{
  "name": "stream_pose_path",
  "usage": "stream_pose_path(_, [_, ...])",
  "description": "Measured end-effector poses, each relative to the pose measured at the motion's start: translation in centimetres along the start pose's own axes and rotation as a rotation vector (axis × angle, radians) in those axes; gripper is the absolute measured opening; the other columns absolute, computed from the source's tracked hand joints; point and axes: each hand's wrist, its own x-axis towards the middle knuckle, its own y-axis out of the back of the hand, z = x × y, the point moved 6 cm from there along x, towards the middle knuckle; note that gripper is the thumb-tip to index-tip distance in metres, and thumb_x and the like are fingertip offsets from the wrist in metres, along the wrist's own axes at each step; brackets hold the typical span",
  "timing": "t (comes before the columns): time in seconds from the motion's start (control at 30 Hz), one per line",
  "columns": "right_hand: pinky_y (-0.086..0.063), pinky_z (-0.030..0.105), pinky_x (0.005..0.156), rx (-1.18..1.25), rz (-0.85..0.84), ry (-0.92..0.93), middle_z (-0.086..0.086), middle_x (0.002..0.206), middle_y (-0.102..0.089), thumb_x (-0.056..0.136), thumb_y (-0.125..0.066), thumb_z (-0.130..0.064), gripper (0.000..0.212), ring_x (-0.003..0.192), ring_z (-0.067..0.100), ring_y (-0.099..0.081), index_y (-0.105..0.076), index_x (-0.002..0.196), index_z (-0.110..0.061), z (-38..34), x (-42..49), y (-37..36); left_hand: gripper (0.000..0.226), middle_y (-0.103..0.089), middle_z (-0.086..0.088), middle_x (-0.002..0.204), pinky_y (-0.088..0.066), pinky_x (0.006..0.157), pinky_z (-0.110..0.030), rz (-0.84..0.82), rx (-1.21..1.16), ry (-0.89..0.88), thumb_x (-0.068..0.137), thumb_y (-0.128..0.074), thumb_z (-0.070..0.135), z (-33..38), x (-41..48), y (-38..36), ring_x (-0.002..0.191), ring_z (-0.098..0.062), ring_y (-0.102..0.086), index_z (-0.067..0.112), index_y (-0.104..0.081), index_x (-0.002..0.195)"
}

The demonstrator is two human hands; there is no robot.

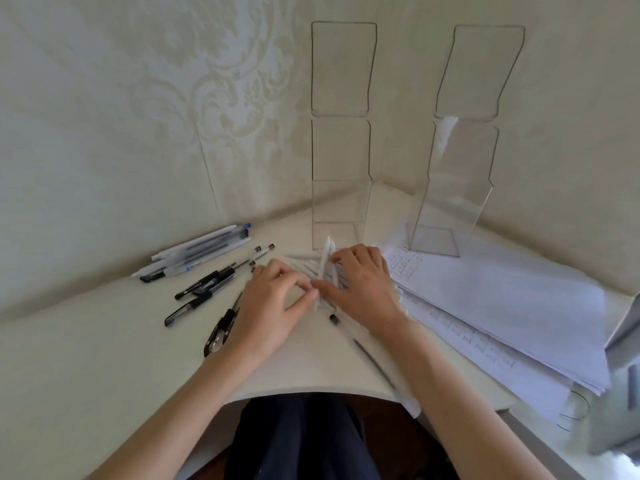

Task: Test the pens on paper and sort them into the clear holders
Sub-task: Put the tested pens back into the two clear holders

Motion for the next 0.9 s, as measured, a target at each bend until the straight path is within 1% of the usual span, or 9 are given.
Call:
stream_pose_path(0.07, [-0.031,0.028,0.097,0.114,0.024,-0.031,0.001,0.114,-0.053,0.085,-0.061,-0.05,0.047,0.112,0.02,-0.036,-0.059,0.114,-0.013,0.7,0.1,0.8,0.026,-0.051,0.009,0.092,-0.04,0.084,-0.03,-0.116,-0.063,-0.015,0.08,-0.057,0.043,0.3,-1.3,-0.8,0.091,-0.011,-0.049,0.021,-0.067,0.089])
stream_pose_path(0.13, [-0.033,0.027,0.094,0.194,0.035,-0.067,0.001,0.115,-0.053,0.09,-0.057,-0.041,0.037,0.114,0.02,-0.037,-0.059,0.114,-0.013,1.7,0.2,1.9,0.038,-0.052,0.012,0.105,-0.036,0.093,-0.022,-0.255,-0.106,-0.118,0.084,-0.048,0.049,1.2,-2.4,-2.0,0.101,-0.004,-0.048,0.022,-0.067,0.102])
stream_pose_path(0.23, [-0.029,0.021,0.089,0.156,0.012,-0.103,0.001,0.119,-0.052,0.094,-0.054,-0.034,0.03,0.117,0.019,-0.035,-0.058,0.115,-0.013,3.4,-0.1,3.2,0.045,-0.047,0.014,0.129,-0.025,0.104,-0.019,-0.414,-0.049,-0.322,0.091,-0.04,0.051,2.9,-3.4,-3.6,0.122,-0.001,-0.036,0.025,-0.059,0.122])
stream_pose_path(0.33, [-0.027,0.02,0.089,0.098,0.015,-0.114,0.004,0.121,-0.052,0.095,-0.053,-0.033,0.03,0.117,0.021,-0.037,-0.058,0.116,-0.012,4.4,-1.0,3.8,0.047,-0.039,0.014,0.137,-0.017,0.107,-0.022,-0.487,0.0,-0.369,0.093,-0.033,0.054,3.7,-3.9,-4.2,0.129,-0.002,-0.026,0.032,-0.051,0.131])
stream_pose_path(0.43, [-0.029,0.024,0.091,0.069,0.054,-0.09,0.006,0.121,-0.053,0.094,-0.054,-0.03,0.03,0.116,0.024,-0.039,-0.059,0.116,-0.01,4.3,-1.6,3.9,0.047,-0.038,0.01,0.131,-0.018,0.103,-0.021,-0.452,0.052,-0.354,0.092,-0.03,0.056,4.3,-4.0,-4.0,0.123,-0.003,-0.027,0.033,-0.051,0.128])
stream_pose_path(0.53, [-0.034,0.031,0.095,0.072,0.103,-0.064,0.007,0.12,-0.053,0.094,-0.054,-0.028,0.028,0.115,0.026,-0.039,-0.059,0.115,-0.009,3.4,-1.9,4.4,0.048,-0.037,0.007,0.112,-0.028,0.095,-0.025,-0.431,0.1,-0.278,0.09,-0.025,0.06,4.5,-4.0,-3.9,0.109,-0.007,-0.034,0.031,-0.054,0.115])
stream_pose_path(0.63, [-0.035,0.031,0.094,0.08,0.136,-0.051,0.007,0.119,-0.054,0.094,-0.055,-0.026,0.026,0.115,0.026,-0.04,-0.06,0.114,-0.009,2.8,-2.2,4.6,0.052,-0.036,0.007,0.1,-0.034,0.087,-0.027,-0.376,0.135,-0.22,0.087,-0.021,0.065,4.1,-4.0,-3.7,0.096,-0.008,-0.038,0.03,-0.054,0.106])
stream_pose_path(0.77, [-0.033,0.03,0.092,0.08,0.122,-0.043,0.008,0.117,-0.054,0.095,-0.054,-0.025,0.026,0.113,0.026,-0.041,-0.059,0.113,-0.008,2.4,-2.6,4.0,0.049,-0.041,0.013,0.095,-0.036,0.084,-0.027,-0.308,0.142,-0.159,0.084,-0.028,0.064,2.7,-4.1,-2.9,0.09,-0.006,-0.042,0.028,-0.057,0.1])
stream_pose_path(0.9, [-0.036,0.032,0.091,0.078,0.074,0.031,0.008,0.114,-0.054,0.093,-0.056,-0.024,0.025,0.109,0.027,-0.042,-0.059,0.111,-0.008,0.4,-2.7,2.7,0.045,-0.05,0.008,0.095,-0.044,0.08,-0.035,-0.216,0.121,-0.03,0.082,-0.036,0.051,-0.2,-4.2,-0.5,0.09,-0.013,-0.052,0.019,-0.063,0.1])
